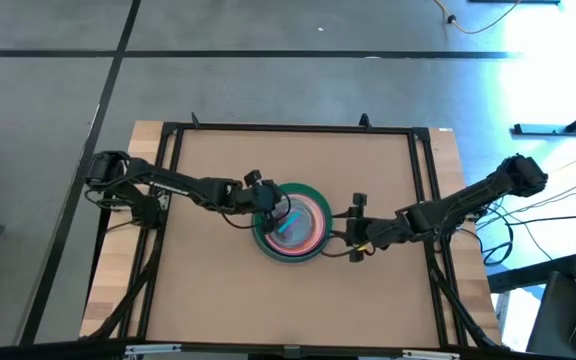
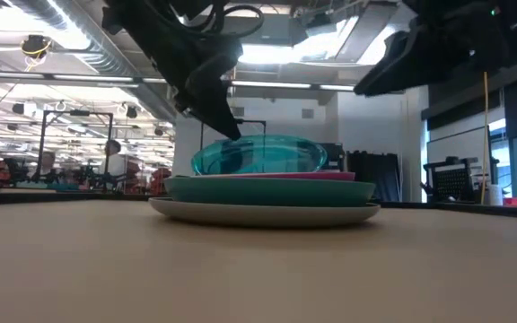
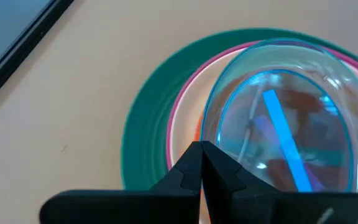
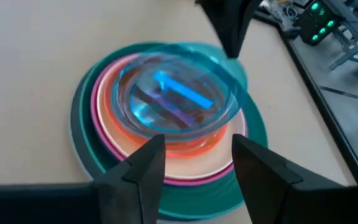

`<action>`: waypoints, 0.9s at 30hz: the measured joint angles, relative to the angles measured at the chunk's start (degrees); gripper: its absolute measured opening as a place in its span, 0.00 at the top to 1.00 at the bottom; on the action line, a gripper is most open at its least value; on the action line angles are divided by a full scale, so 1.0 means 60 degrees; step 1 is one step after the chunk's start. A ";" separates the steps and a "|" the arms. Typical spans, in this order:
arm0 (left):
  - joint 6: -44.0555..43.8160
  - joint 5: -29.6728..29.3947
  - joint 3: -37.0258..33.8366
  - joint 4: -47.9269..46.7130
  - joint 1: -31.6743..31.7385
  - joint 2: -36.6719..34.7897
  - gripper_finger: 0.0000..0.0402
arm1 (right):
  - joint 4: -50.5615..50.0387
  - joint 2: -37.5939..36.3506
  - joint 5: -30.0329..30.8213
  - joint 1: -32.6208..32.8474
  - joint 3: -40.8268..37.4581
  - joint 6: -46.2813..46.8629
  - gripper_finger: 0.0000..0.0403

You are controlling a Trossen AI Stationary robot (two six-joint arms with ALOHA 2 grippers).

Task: Stack plastic plates
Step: Stack the blue plate on top of the light pink plate, then return to Home Position

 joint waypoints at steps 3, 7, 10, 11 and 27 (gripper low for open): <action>0.0000 0.0066 0.0000 0.0004 -0.0002 -0.0010 1.00 | 0.0036 0.0244 -0.0001 -0.0132 0.0000 0.0011 0.56; -0.0120 0.0137 0.0000 0.0002 0.0100 -0.0011 1.00 | 0.0034 0.0348 -0.0004 -0.0382 0.0000 0.0182 0.56; -0.0271 0.0212 0.0000 -0.0005 0.0116 -0.0011 0.95 | 0.0069 0.0348 -0.0105 -0.0451 0.0000 0.0178 0.56; -0.0271 0.0219 0.0000 -0.0005 0.0129 -0.0011 0.93 | 0.0055 0.0339 -0.0124 -0.0451 0.0000 0.0153 0.56; 0.1010 0.0574 0.0000 -0.0238 0.0145 -0.1191 0.67 | -0.0076 -0.0798 -0.0510 -0.0425 0.0000 -0.0364 0.56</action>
